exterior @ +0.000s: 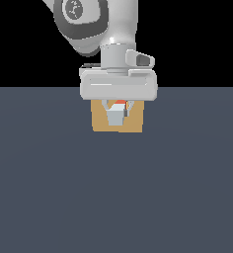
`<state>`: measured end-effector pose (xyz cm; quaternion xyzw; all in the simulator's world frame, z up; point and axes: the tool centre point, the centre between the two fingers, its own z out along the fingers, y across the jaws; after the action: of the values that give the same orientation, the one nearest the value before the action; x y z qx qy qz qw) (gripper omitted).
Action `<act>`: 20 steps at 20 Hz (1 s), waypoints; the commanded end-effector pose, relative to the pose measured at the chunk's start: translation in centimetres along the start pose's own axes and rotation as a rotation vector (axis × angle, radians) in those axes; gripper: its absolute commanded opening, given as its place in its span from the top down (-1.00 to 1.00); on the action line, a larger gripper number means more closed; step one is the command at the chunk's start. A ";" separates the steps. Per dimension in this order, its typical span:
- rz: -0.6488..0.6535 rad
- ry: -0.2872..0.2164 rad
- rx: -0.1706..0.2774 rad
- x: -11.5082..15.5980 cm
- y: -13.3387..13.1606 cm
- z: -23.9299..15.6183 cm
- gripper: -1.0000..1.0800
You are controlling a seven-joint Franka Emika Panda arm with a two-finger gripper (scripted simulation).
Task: Insert the peg into the horizontal hole in a box.
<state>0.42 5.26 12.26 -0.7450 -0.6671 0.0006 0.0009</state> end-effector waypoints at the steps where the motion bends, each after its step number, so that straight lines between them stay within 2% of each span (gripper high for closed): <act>1: 0.000 0.000 -0.001 0.0 0.0 0.0 1.00; 7: 0.000 0.000 -0.001 2.0 0.0 -0.1 1.00; 15: 0.000 0.001 -0.003 8.5 -0.1 -0.1 1.00; 20: 0.000 0.001 -0.003 11.1 -0.1 -0.2 1.00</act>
<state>1.37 15.69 12.27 -0.7442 -0.6679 0.0005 0.0010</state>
